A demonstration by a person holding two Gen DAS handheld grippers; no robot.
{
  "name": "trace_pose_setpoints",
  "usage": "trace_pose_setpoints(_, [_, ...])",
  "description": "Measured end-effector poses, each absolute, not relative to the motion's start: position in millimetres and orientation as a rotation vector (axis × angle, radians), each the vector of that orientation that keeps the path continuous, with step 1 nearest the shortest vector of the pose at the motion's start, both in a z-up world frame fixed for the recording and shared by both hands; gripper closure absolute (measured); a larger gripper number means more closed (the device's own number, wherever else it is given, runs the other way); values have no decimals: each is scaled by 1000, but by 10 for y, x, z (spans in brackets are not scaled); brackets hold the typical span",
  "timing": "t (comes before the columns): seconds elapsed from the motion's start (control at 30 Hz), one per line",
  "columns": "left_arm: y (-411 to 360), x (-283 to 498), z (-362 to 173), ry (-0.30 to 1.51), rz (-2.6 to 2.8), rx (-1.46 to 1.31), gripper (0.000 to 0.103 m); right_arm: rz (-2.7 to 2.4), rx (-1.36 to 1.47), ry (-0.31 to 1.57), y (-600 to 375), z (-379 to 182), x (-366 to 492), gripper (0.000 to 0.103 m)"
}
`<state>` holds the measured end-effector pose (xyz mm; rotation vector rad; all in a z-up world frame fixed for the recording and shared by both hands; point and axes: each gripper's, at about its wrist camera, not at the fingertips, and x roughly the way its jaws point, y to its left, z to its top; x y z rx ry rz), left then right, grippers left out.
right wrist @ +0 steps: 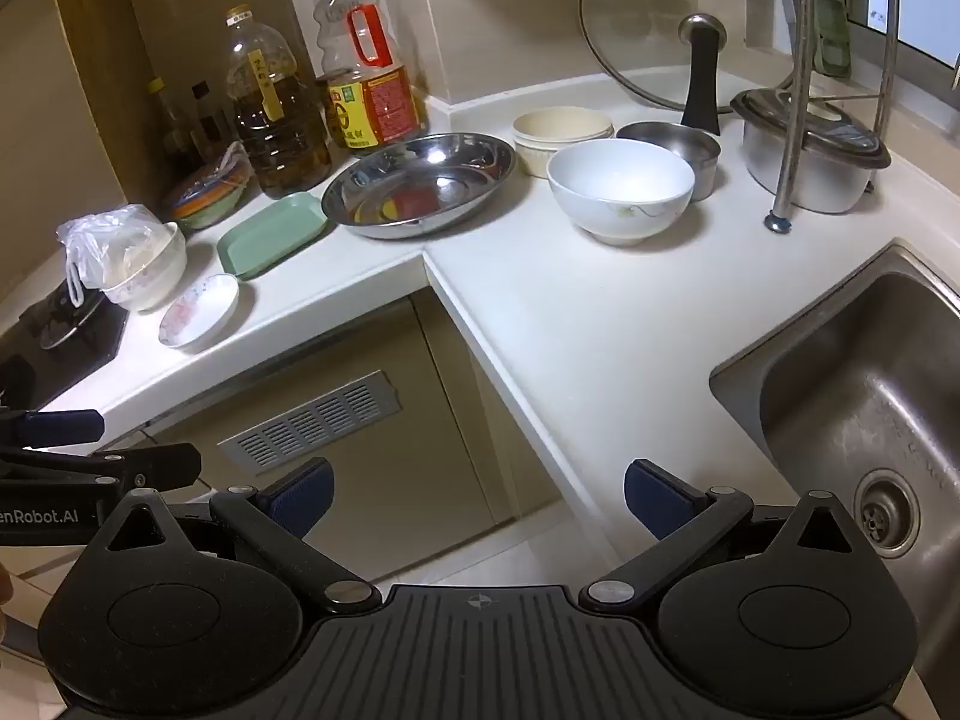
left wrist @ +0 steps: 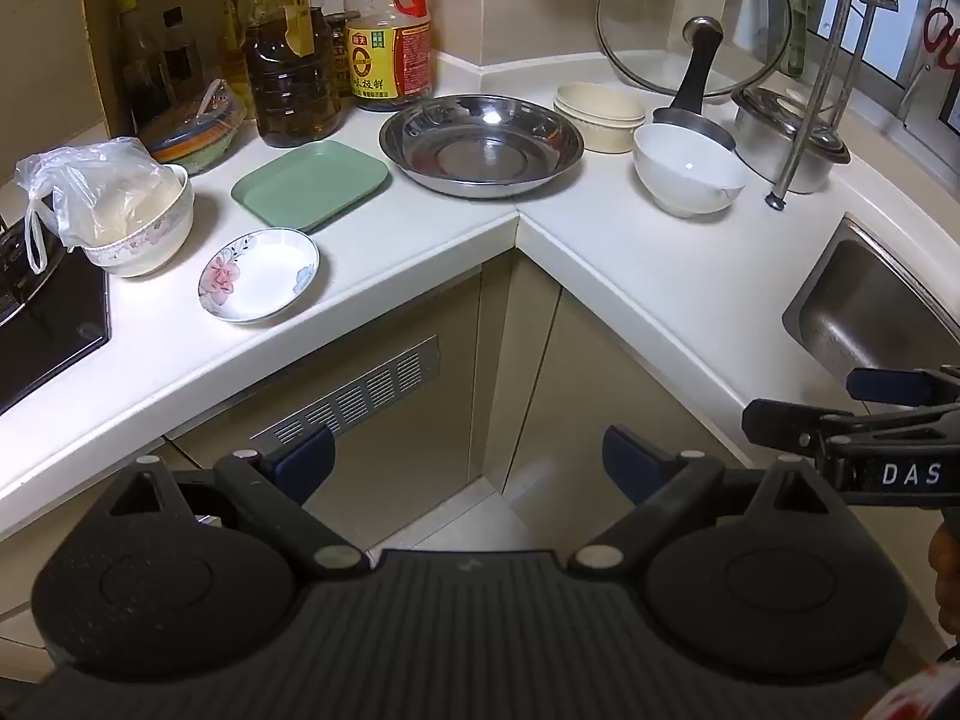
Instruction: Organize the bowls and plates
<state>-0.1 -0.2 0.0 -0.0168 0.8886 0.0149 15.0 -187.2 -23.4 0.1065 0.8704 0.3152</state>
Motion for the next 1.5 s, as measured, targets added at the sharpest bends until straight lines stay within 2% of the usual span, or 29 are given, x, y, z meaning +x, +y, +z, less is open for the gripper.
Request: trace_pose_setpoints(1.5, [5, 45, 26, 887, 22, -24, 8, 312, 107, 858, -1903, -186, 194, 0])
